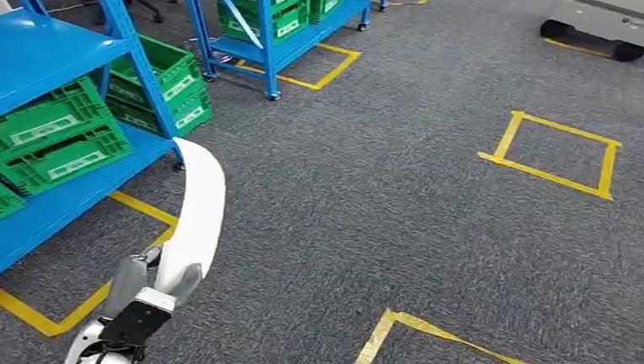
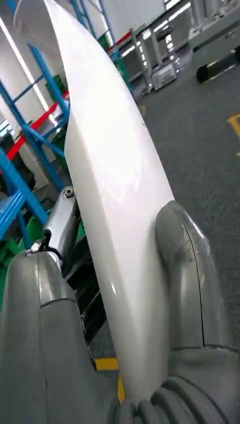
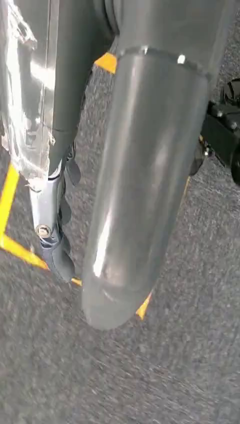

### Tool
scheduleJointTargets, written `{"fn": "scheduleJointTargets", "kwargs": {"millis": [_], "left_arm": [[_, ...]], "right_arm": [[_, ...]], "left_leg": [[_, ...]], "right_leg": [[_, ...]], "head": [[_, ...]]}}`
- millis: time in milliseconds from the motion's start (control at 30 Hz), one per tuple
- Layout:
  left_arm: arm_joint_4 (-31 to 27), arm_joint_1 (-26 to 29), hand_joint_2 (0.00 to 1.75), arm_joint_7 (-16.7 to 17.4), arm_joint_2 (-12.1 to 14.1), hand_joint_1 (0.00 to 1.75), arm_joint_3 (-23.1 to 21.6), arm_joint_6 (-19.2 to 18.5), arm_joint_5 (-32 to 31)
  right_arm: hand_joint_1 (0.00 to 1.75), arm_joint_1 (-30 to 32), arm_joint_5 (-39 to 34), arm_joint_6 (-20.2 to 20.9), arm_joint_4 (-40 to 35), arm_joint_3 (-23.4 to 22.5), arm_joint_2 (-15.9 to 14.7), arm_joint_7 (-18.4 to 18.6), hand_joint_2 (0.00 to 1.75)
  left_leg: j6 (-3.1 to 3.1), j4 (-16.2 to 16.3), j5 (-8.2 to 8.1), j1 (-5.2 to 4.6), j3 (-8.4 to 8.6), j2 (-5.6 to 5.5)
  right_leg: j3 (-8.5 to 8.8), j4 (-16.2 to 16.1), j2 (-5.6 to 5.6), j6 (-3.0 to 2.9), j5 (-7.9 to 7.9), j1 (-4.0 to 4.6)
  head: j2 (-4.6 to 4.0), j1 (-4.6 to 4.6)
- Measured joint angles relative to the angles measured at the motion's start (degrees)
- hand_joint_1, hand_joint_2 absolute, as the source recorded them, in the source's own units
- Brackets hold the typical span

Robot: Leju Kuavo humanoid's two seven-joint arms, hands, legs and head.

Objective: Take the parts from the cabinet and place them on the table.

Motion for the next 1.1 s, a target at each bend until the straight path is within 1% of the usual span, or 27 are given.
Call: {"fn": "scheduleJointTargets", "kwargs": {"millis": [33,100,133,167,200,300,333,367,400,467,500,533,600,633,667,700,733,800,833,867,900,933,967,1000,1033,1067,1100], "left_arm": [[0.1,0.0,1.75,-0.3,0.0,1.75,0.0,0.1,0.0],[0.2,-0.1,1.75,-0.7,-0.2,1.75,0.3,0.2,0.1],[0.3,-0.2,1.75,-0.7,-0.3,1.75,0.4,-0.1,0.1],[0.3,-0.3,1.75,-0.7,-0.3,1.75,0.4,-0.4,0.0],[0.3,-0.4,1.75,-0.5,-0.3,1.75,0.4,-0.7,-0.3],[0.3,-0.5,1.75,0.3,-0.3,1.75,0.5,-2.1,-0.7],[0.3,-0.6,1.75,0.3,-0.3,1.75,0.5,-2.7,-0.5],[0.3,-0.6,1.75,0.3,-0.3,1.75,0.5,-3.0,-0.5],[0.3,-0.6,1.75,0.3,-0.3,1.75,0.6,-3.6,-0.2],[0.4,-0.5,1.75,0.3,-0.2,1.75,0.7,-4.5,0.2],[0.5,-0.6,1.75,0.3,-0.1,1.75,0.7,-5.0,0.3],[0.5,-0.5,1.75,0.3,-0.1,1.75,0.8,-5.3,0.5],[0.5,-0.7,1.75,0.3,-0.1,1.75,0.8,-5.5,0.5],[0.5,-0.7,1.75,0.3,-0.1,1.75,0.8,-5.5,0.5],[0.5,-0.8,1.75,0.3,-0.1,1.75,0.8,-5.5,0.5],[0.5,-0.9,1.75,0.3,-0.1,1.75,0.8,-5.5,0.5],[0.6,-0.9,1.75,0.2,-0.1,1.75,0.8,-5.6,0.6],[0.6,-1.1,1.75,0.2,-0.1,1.75,0.8,-6.0,0.7],[0.6,-1.2,1.75,0.2,-0.2,1.75,0.9,-6.3,0.7],[0.6,-1.4,1.75,0.2,-0.2,1.75,0.9,-6.6,0.7],[0.6,-1.4,1.75,0.1,-0.3,1.75,0.9,-6.7,0.6],[0.6,-1.4,1.75,0.1,-0.3,1.75,0.9,-6.8,0.6],[0.7,-1.4,1.75,0.1,-0.2,1.75,1.0,-7.0,0.5],[0.7,-1.4,1.75,0.1,-0.3,1.75,1.0,-7.2,0.5],[0.8,-1.4,1.75,0.1,-0.3,1.75,1.0,-7.3,0.5],[0.9,-1.4,1.75,0.1,-0.3,1.75,1.0,-7.4,0.4],[0.9,-1.4,1.75,0.1,-0.3,1.75,1.0,-7.4,0.4]], "right_arm": [[0.00,0.1,0.1,0.0,0.0,0.0,0.0,0.0,0.00],[0.00,0.2,0.4,0.0,0.0,-0.1,0.0,0.0,0.00],[0.00,0.1,0.5,0.0,0.0,-0.3,0.0,0.0,0.00],[0.00,-0.1,0.7,0.0,0.0,-0.4,0.1,0.0,0.00],[0.00,-0.3,0.9,0.1,0.0,-0.5,0.2,0.0,0.00],[0.00,-0.3,1.4,0.2,0.0,-1.2,0.2,0.0,0.00],[0.00,-0.2,1.7,0.2,0.0,-1.5,0.3,0.0,0.00],[0.00,-0.2,1.9,0.2,0.0,-1.6,0.3,0.0,0.00],[0.00,-0.4,2.1,0.3,0.0,-1.8,0.3,0.0,0.00],[0.00,-0.7,2.3,0.3,0.0,-2.4,0.3,-0.1,0.00],[0.00,-0.7,2.3,0.3,0.0,-2.7,0.3,-0.2,0.00],[0.00,-0.5,2.4,0.3,0.0,-3.1,0.3,-0.2,0.00],[0.00,-0.3,2.5,0.3,0.0,-3.4,0.3,-0.3,0.00],[0.00,-0.4,2.5,0.3,0.0,-3.5,0.4,-0.3,0.00],[0.00,-0.5,2.5,0.3,0.0,-3.8,0.5,-0.3,0.00],[0.00,-0.6,2.5,0.3,-0.1,-3.9,0.5,-0.4,0.00],[0.00,-0.6,2.5,0.3,-0.1,-4.0,0.5,-0.4,0.00],[0.00,-0.1,2.5,0.3,-0.1,-4.5,0.5,-0.5,0.00],[0.00,0.2,2.5,0.3,-0.2,-4.8,0.4,-0.5,0.00],[0.00,0.5,2.5,0.3,-0.2,-4.9,0.7,-0.5,0.00],[0.00,0.5,2.5,0.3,-0.2,-5.1,0.7,-0.6,0.00],[0.00,0.3,2.6,0.3,-0.2,-5.4,0.7,-0.6,0.00],[0.00,0.2,2.7,0.3,-0.2,-5.7,0.7,-0.7,0.00],[0.00,0.3,2.8,0.3,-0.2,-5.9,0.7,-0.7,0.00],[0.00,0.6,2.9,0.3,-0.2,-6.1,0.7,-0.7,0.00],[0.00,0.8,2.9,0.2,-0.2,-6.3,0.7,-0.7,0.00],[0.00,0.9,3.0,0.2,-0.2,-6.6,0.7,-0.7,0.00]], "left_leg": [[-0.01,0.0,0.00,0.00,0.03,0.68],[-0.16,0.1,-0.09,0.05,0.14,1.89],[-0.40,0.1,-0.21,0.09,0.30,2.49],[-0.87,0.2,-0.32,-0.36,0.41,2.94],[-1.21,0.4,-0.47,-0.64,0.31,3.30],[-1.98,0.3,-0.26,-0.59,0.28,4.74],[-2.58,0.5,-0.73,-0.40,0.16,4.30],[-2.87,1.9,-2.08,-0.28,-0.33,1.70],[-2.90,5.5,-4.50,-0.27,-1.91,-0.06],[-2.86,15.2,-9.05,-0.28,-6.53,-1.16],[-2.78,18.4,-9.92,-0.30,-8.10,-1.31],[-2.64,18.9,-9.26,-0.32,-8.46,-1.35],[-2.24,12.4,-4.48,-0.32,-5.38,-1.66],[-2.02,7.1,-1.80,-0.28,-2.72,-2.69],[-1.84,3.0,-0.42,-0.12,-0.65,-5.02],[-1.79,1.0,-1.11,0.19,-0.03,-6.55],[-1.90,1.3,-1.06,0.08,-0.38,-5.97],[-1.33,1.3,-0.90,-0.37,-0.54,-5.04],[-0.84,0.8,-0.49,0.11,-0.43,-4.10],[-0.60,0.8,-0.32,0.16,-0.42,-3.57],[-0.29,0.8,-0.43,0.13,-0.44,-2.93],[-0.25,0.8,-0.45,0.02,-0.42,-2.10],[-0.21,0.8,-0.48,-0.05,-0.44,-1.18],[-0.20,0.8,-0.50,-0.06,-0.44,-0.42],[-0.19,0.8,-0.58,-0.05,-0.40,0.32],[-0.25,0.8,-0.68,-0.04,-0.33,1.00],[-0.41,0.8,-0.81,-0.01,-0.19,1.63]], "right_leg": [[0.55,-0.7,-0.02,0.12,0.93,-0.15],[4.98,-8.7,-0.65,0.17,5.07,-0.28],[8.30,-14.5,-1.97,0.26,7.30,-0.28],[10.09,-18.2,-4.94,0.28,6.91,0.05],[10.45,-18.3,-4.08,-0.75,7.38,-0.03],[9.44,-17.8,-2.26,-2.11,7.43,0.27],[9.48,-18.1,-1.57,-2.75,7.79,-0.08],[9.30,-18.1,-1.17,-3.00,7.94,-0.13],[9.06,-18.1,-0.55,-3.29,8.11,-0.14],[8.50,-18.1,0.80,-3.69,8.35,0.02],[8.33,-18.1,1.44,-3.79,8.46,0.13],[8.24,-18.1,2.20,-3.74,8.60,0.22],[8.16,-18.0,3.84,-3.50,8.83,0.25],[8.16,-18.0,4.64,-3.31,8.96,0.21],[8.03,-17.9,5.26,-3.10,9.09,0.10],[7.51,-17.4,5.88,-2.78,9.09,0.51],[7.07,-17.4,6.31,-2.43,9.39,0.25],[6.74,-18.0,7.52,-1.56,9.91,-0.16],[6.02,-18.0,7.97,-1.28,10.01,-0.07],[5.63,-17.0,5.12,-1.22,9.20,0.13],[4.39,-14.3,2.56,-0.95,7.28,0.20],[2.33,-9.7,1.02,-0.58,4.79,0.11],[-0.18,-4.2,0.33,-0.34,2.41,0.03],[-1.80,-0.5,0.09,-0.15,1.15,-0.07],[-2.25,0.6,0.01,-0.02,1.29,-0.20],[-1.20,-1.0,-0.08,0.08,2.59,-0.31],[1.03,-4.9,-0.43,0.12,4.63,-0.39]], "head": [[0.00,-0.02],[0.00,-0.02],[0.00,-0.02],[0.00,0.04],[0.00,-0.06],[0.00,-0.24],[0.00,-0.26],[0.00,-0.44],[0.00,-0.59],[0.00,-0.68],[0.00,-0.70],[0.00,-0.66],[0.00,-0.65],[0.00,-0.70],[0.00,-0.70],[0.00,-0.68],[0.02,-0.57],[0.00,-0.72],[0.00,-0.85],[0.00,-0.49],[0.00,0.06],[0.00,-0.04],[0.00,-0.02],[0.00,0.00],[0.00,0.00],[0.00,0.00],[0.00,0.00]]}}
